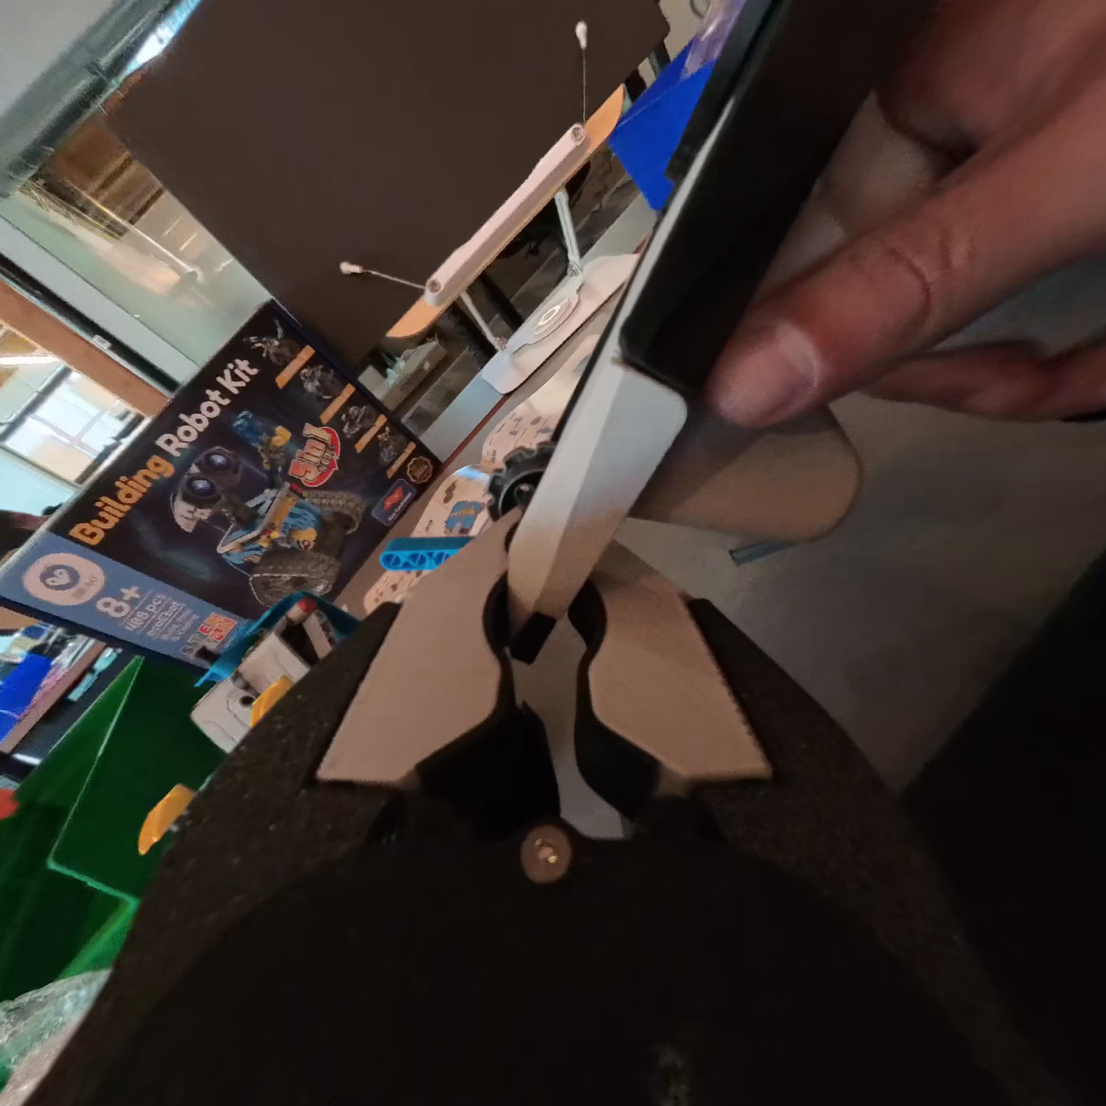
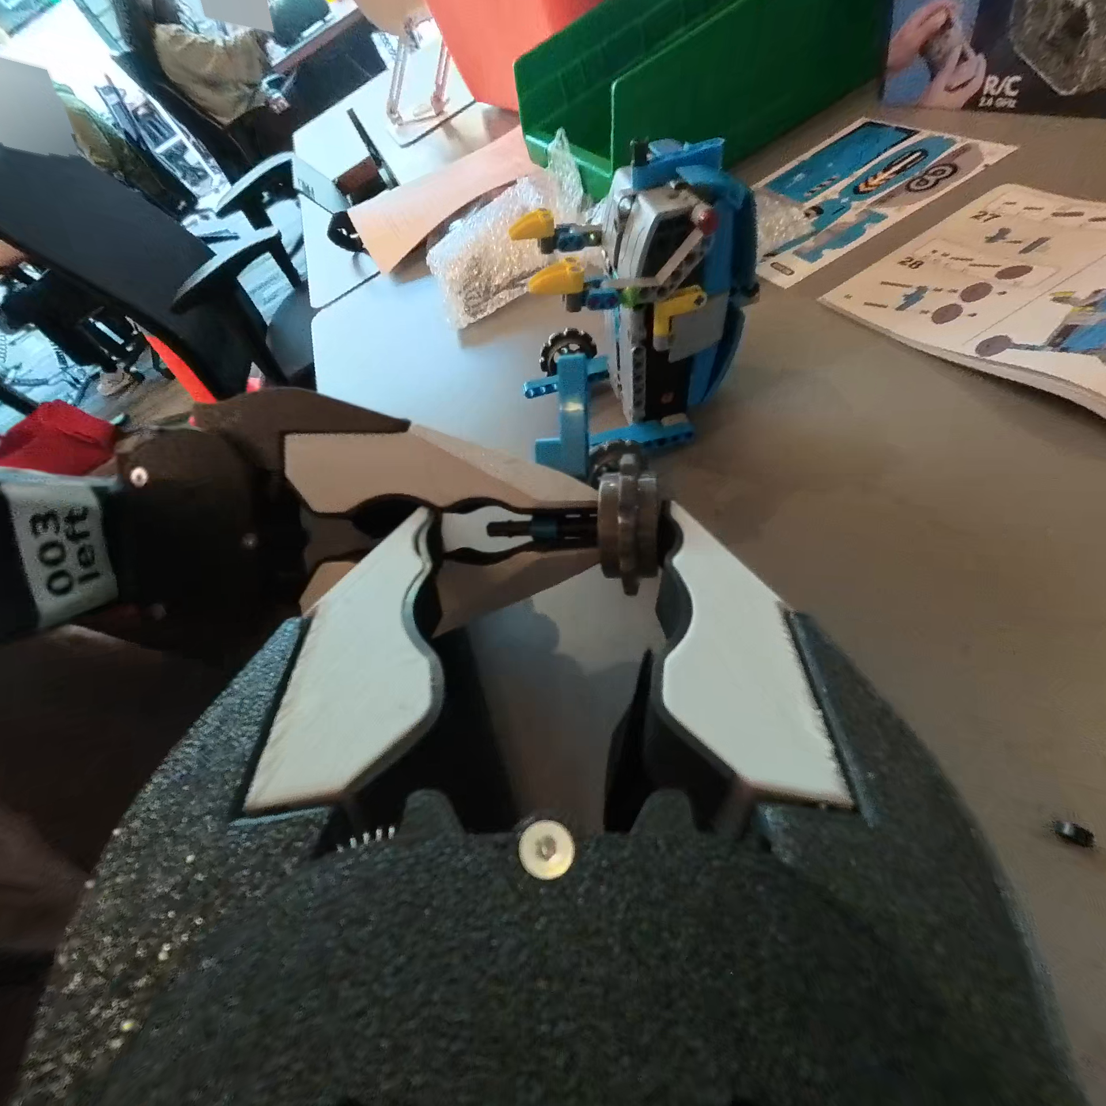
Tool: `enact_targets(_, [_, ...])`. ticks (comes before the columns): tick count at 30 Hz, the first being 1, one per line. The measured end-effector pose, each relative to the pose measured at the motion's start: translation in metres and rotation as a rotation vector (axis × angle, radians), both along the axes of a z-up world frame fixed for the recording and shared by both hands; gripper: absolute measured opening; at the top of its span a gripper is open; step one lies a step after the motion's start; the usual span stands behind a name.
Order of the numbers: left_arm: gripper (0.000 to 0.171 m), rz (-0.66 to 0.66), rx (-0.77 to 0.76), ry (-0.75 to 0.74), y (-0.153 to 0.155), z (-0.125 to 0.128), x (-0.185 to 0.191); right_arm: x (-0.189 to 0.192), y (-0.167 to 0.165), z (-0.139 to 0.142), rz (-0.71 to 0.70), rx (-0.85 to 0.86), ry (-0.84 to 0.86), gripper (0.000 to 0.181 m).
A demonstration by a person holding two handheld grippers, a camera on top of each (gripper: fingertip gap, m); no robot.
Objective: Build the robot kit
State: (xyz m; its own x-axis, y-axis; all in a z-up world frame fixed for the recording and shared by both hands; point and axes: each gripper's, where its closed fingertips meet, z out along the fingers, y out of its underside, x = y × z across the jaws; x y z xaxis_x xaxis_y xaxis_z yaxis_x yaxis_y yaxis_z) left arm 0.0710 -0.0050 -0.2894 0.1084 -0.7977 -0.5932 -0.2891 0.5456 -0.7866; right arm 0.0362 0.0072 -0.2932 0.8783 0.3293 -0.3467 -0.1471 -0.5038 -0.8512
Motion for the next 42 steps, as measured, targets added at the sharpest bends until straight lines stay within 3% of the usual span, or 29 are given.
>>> enact_targets(13, [0.006, -0.004, 0.080, 0.026, -0.006, -0.004, 0.002, 0.003, -0.008, -0.003, 0.063, 0.012, -0.016, 0.068])
enact_targets(18, [0.006, -0.002, 0.085, 0.015, -0.006, -0.002, 0.001, 0.011, -0.011, 0.002, 0.065, 0.015, 0.033, 0.053])
enact_targets(24, [0.006, 0.004, 0.112, 0.031, -0.008, -0.005, 0.002, 0.010, -0.011, -0.002, 0.036, -0.002, -0.132, 0.053])
enact_targets(42, [0.006, 0.005, 0.144, 0.015, -0.011, -0.002, 0.000, 0.010, -0.016, 0.000, 0.083, 0.016, -0.131, 0.047])
